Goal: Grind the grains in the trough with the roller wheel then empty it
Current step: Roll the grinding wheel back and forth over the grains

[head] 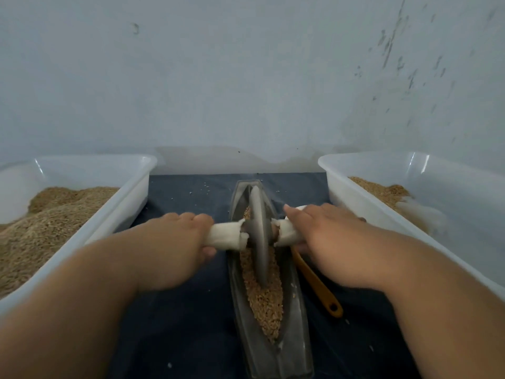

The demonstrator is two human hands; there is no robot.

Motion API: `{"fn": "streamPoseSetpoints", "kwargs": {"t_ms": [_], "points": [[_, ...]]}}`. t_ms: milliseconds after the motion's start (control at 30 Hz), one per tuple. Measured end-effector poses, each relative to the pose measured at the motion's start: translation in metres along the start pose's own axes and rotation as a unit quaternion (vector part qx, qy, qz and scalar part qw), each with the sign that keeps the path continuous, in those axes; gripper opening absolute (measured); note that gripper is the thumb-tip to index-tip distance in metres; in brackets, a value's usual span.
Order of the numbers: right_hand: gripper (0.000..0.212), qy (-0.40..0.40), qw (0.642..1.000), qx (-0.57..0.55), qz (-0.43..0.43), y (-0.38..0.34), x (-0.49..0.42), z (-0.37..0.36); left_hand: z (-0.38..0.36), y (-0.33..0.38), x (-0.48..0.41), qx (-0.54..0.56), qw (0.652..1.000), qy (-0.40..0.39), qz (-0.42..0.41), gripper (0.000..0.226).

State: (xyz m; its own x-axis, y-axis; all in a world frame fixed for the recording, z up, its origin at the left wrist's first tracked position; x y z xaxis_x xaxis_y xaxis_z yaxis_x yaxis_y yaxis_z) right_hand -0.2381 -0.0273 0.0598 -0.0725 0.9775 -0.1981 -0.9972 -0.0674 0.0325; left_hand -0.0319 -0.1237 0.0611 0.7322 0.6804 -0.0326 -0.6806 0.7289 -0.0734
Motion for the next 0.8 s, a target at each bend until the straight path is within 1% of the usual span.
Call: {"fn": "streamPoseSetpoints", "kwargs": {"t_ms": [67,100,167,233,267,300,333,367,433,500,567,633,700,800], "points": [[0.036,-0.043,0.998,-0.028,0.025,-0.002,0.012,0.005,0.005,0.003,0.012,0.044,0.996,-0.073,-0.008,0.014],[0.029,-0.073,0.996,-0.035,0.031,-0.002,0.016,0.005,0.008,0.004,0.017,0.053,0.994,-0.093,-0.012,0.013],[0.031,-0.124,0.99,-0.055,0.025,0.0,0.017,0.003,0.012,0.006,0.021,0.05,0.993,-0.106,-0.019,0.013],[0.036,-0.147,0.983,-0.112,-0.001,0.004,0.012,-0.003,0.011,0.006,0.02,0.049,0.993,-0.109,-0.016,0.013],[0.035,-0.134,0.982,-0.135,-0.012,0.004,0.009,-0.004,0.009,0.005,0.018,0.053,0.993,-0.11,-0.009,0.013],[0.032,-0.102,0.986,-0.134,-0.015,0.003,0.005,-0.002,0.006,0.003,0.014,0.056,0.993,-0.104,0.0,0.013],[0.031,-0.057,0.993,-0.107,-0.01,0.001,0.0,-0.001,0.002,0.001,0.008,0.057,0.994,-0.09,0.009,0.014],[0.038,-0.011,0.998,-0.064,-0.005,0.0,-0.004,-0.002,-0.001,-0.001,0.001,0.052,0.996,-0.064,0.017,0.014],[0.055,0.057,0.998,0.019,-0.023,-0.002,-0.017,-0.009,-0.009,-0.006,-0.014,-0.001,0.999,0.027,0.037,0.019],[0.061,0.083,0.993,0.047,-0.062,0.0,-0.031,-0.019,-0.016,-0.007,-0.026,-0.072,0.988,0.118,0.072,0.035],[0.064,0.087,0.992,0.048,-0.082,0.005,-0.04,-0.026,-0.019,-0.006,-0.032,-0.093,0.977,0.167,0.094,0.043],[0.066,0.086,0.992,0.038,-0.086,0.01,-0.042,-0.03,-0.02,-0.004,-0.034,-0.1,0.972,0.194,0.09,0.045],[0.065,0.086,0.992,0.029,-0.084,0.011,-0.04,-0.03,-0.017,-0.002,-0.033,-0.099,0.971,0.204,0.078,0.043],[0.065,0.054,0.996,0.027,-0.06,0.006,-0.031,-0.023,-0.011,-0.001,-0.025,-0.106,0.98,0.154,0.066,0.038]]}}
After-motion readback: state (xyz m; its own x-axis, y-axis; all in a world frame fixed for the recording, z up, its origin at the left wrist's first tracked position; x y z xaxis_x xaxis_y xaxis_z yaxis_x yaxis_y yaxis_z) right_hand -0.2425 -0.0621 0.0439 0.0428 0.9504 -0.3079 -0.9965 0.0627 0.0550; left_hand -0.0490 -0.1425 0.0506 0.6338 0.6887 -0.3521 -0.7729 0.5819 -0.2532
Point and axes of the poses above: each hand's wrist, its own x-axis away from the middle knuckle, its own z-axis out of the back of the hand, y = z × x, the point moved 5 cm from there along -x, towards the middle knuckle, and after that the axes turned 3 degrees about -x, right-handed, at the moved point
